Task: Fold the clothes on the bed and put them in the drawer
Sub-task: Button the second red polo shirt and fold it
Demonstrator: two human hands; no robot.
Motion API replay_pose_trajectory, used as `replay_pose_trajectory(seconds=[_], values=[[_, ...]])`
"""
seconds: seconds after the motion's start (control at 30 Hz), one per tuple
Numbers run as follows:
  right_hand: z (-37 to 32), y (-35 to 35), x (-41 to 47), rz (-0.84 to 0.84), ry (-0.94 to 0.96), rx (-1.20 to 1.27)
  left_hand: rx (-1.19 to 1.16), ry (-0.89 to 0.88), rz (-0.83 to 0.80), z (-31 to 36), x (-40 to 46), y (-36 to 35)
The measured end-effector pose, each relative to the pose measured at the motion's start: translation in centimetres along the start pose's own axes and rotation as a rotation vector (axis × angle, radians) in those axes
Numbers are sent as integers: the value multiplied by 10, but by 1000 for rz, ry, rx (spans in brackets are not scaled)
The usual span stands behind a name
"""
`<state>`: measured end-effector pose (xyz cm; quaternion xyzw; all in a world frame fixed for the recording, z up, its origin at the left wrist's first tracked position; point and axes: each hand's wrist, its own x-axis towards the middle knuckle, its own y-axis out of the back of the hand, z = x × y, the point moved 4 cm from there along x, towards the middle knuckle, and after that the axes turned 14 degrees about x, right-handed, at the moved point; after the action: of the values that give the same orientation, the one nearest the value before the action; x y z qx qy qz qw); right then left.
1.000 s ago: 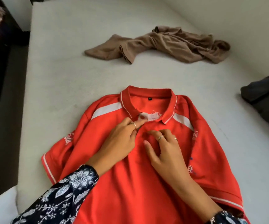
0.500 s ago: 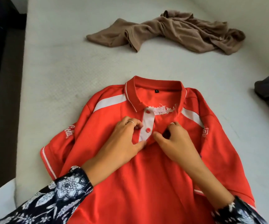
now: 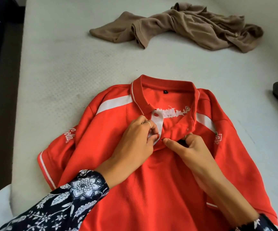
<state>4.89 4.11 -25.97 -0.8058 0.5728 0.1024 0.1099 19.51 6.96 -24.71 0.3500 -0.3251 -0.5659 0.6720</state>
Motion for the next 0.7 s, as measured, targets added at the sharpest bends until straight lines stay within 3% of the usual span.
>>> replay_pose_trajectory(seconds=[0.2, 0.4, 0.57, 0.7], values=[[-1, -10, 5, 98, 162, -220, -215, 100, -41, 0, -2, 7], [2, -11, 3, 214, 227, -226, -236, 125, -10, 2, -4, 5], [3, -14, 2, 211, 279, -248, -308, 185, 7, -3, -6, 4], [3, -12, 4, 124, 247, -116, -347, 226, 48, -5, -5, 3]])
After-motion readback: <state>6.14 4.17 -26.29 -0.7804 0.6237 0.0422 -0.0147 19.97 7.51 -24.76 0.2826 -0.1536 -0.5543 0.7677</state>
